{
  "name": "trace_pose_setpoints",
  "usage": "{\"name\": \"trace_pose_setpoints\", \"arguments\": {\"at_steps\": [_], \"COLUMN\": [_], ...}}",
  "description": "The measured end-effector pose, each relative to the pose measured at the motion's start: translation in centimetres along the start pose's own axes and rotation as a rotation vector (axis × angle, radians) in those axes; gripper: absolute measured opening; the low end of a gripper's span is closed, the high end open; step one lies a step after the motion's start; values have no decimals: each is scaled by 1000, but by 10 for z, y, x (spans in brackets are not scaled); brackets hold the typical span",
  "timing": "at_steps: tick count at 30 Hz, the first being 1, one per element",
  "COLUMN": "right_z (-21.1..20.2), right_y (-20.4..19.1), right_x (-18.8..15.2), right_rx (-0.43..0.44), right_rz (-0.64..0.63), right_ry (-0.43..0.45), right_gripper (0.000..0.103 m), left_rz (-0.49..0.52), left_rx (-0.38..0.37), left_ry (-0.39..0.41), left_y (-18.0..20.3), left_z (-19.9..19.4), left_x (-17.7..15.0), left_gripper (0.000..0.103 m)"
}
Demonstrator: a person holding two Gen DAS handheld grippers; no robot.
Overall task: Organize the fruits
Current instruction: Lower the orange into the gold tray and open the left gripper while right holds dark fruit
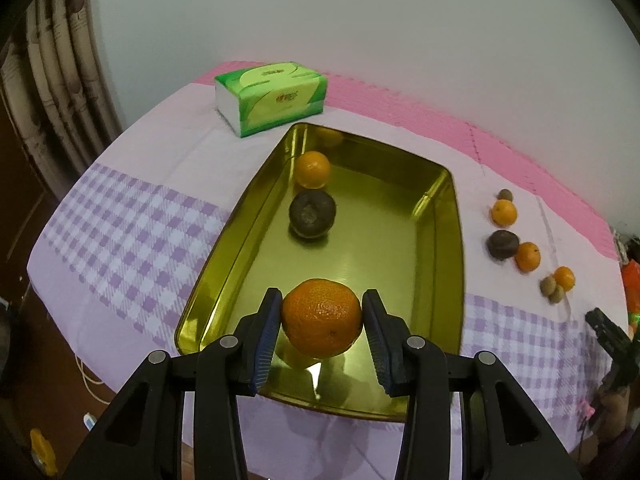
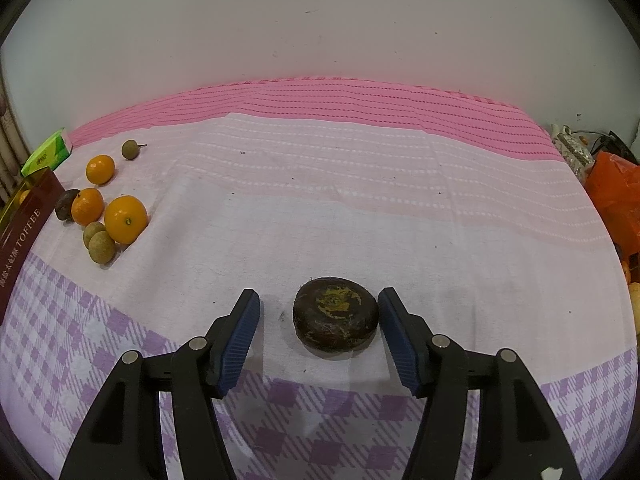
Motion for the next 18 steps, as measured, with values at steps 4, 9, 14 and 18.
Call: {"name": "trace_pose_setpoints", "arguments": {"at_steps": [4, 9, 14, 18], "right_z": [0, 0, 0, 0], "right_y": [0, 0, 1, 0], "right_x": [0, 0, 0, 0], "right_rx": [0, 0, -1, -1], "right_rz": [0, 0, -1, -1], "right_ry": [0, 0, 0, 0], "right_gripper": [58, 59, 59, 59], "left_rz": [-8, 12, 26, 37], "left_rx": [10, 22, 21, 28], "left_ry": [-12, -3, -5, -6], "left_y": [-6, -8, -7, -6], "left_z": [8, 12, 14, 15], "left_x": [-3, -4, -6, -7], "left_gripper": [42, 42, 42, 42]}}
Point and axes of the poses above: each gripper's, at about its wrist camera, not at the fingertips, and z roughly the way its jaws point, y to its right, x to its top, the point moved 8 cm from there along z, roughly the way its jaws point, and after that the axes turned 14 degrees about y, right-handed, at the moved point
